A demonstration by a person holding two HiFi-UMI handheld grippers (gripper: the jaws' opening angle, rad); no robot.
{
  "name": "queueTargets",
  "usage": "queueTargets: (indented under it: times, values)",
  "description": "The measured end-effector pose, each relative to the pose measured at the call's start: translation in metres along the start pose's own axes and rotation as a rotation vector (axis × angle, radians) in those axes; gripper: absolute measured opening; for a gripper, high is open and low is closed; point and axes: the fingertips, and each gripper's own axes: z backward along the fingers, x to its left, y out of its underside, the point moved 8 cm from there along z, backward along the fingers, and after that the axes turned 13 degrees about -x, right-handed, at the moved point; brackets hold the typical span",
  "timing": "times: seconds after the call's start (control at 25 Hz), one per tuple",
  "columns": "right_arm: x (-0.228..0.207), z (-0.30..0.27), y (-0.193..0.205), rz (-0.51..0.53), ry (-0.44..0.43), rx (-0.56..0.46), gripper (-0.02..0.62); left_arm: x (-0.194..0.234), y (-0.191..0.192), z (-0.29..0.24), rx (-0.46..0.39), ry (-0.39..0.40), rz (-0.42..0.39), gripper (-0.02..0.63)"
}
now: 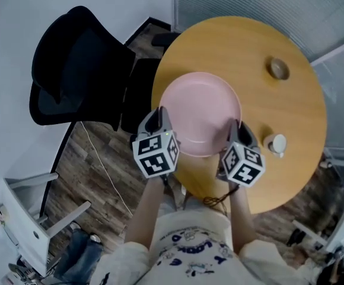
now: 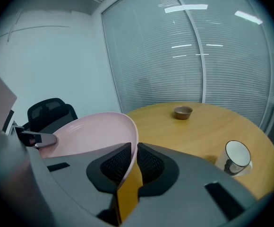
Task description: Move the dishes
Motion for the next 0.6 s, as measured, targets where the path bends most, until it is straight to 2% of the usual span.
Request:
queueTargets:
  times: [0.4, 0.6]
  values:
    - [-0.001, -0.035, -0.003, -0.041, 0.169, -0.034, 0.038, -0.003, -0.007, -0.083, 0.068, 0.155, -0.036, 0.018]
    - [-0.007, -0.052, 0.004, -0.050, 0.227, -0.033, 0.038, -0.008, -0.003, -0.115, 0.102, 0.215, -0.053, 0.018]
